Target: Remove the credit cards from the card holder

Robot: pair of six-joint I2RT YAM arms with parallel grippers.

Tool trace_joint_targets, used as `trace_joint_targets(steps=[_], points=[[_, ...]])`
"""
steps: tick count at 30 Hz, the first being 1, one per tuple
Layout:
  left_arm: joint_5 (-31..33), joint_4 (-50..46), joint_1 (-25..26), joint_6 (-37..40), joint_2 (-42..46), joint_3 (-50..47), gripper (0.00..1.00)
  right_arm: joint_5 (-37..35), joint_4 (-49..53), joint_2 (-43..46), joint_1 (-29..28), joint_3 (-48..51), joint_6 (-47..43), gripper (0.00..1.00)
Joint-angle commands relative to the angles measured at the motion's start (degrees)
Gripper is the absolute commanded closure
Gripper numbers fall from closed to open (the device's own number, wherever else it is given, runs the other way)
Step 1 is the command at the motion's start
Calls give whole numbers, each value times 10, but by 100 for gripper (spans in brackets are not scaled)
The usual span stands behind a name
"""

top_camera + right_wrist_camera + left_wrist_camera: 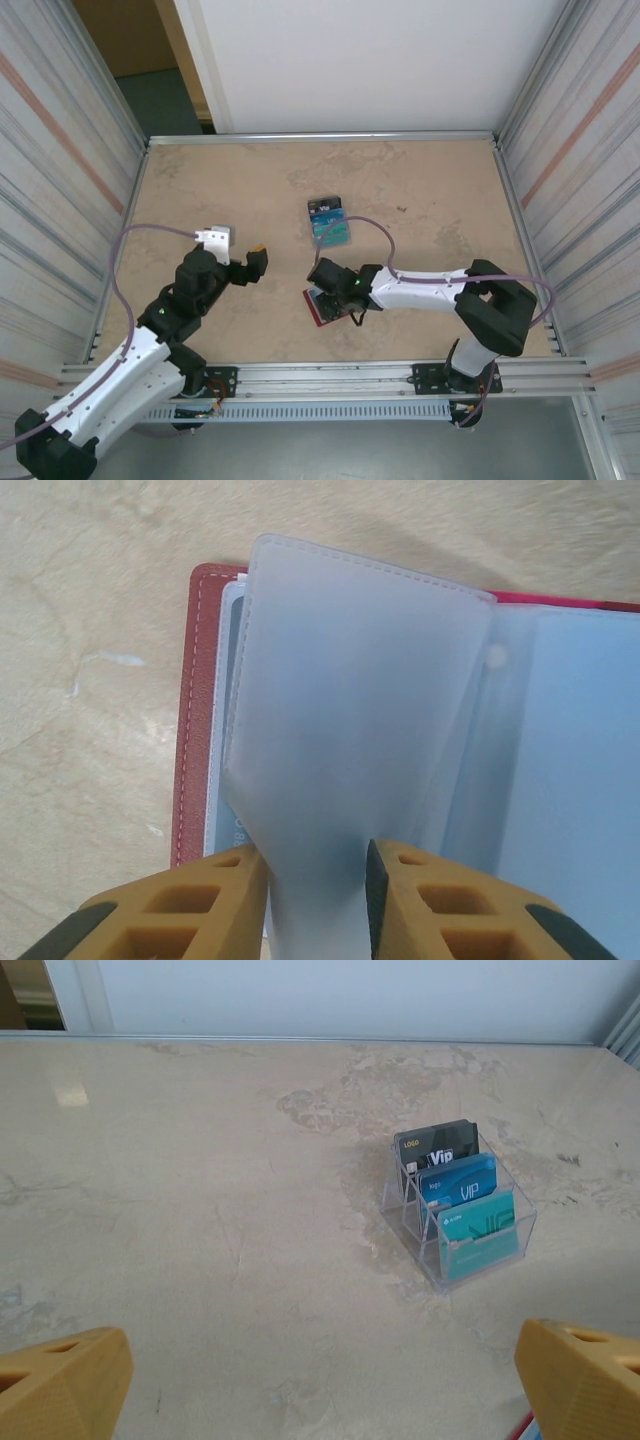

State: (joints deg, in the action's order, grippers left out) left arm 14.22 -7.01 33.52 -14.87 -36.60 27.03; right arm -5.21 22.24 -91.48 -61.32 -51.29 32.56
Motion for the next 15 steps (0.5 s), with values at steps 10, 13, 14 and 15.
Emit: trace_joint_targets(steps=[10, 13, 14, 15], points=[[17, 11, 4, 16, -9, 28, 1, -43, 33, 65, 43, 31, 23, 66], [17, 10, 6, 19, -12, 29, 1, -44, 33, 82, 53, 42, 23, 63], [18, 9, 7, 19, -14, 29, 1, -45, 33, 87, 58, 45, 25, 63], [19, 9, 9, 20, -15, 30, 1, -46, 35, 92, 63, 48, 26, 63]])
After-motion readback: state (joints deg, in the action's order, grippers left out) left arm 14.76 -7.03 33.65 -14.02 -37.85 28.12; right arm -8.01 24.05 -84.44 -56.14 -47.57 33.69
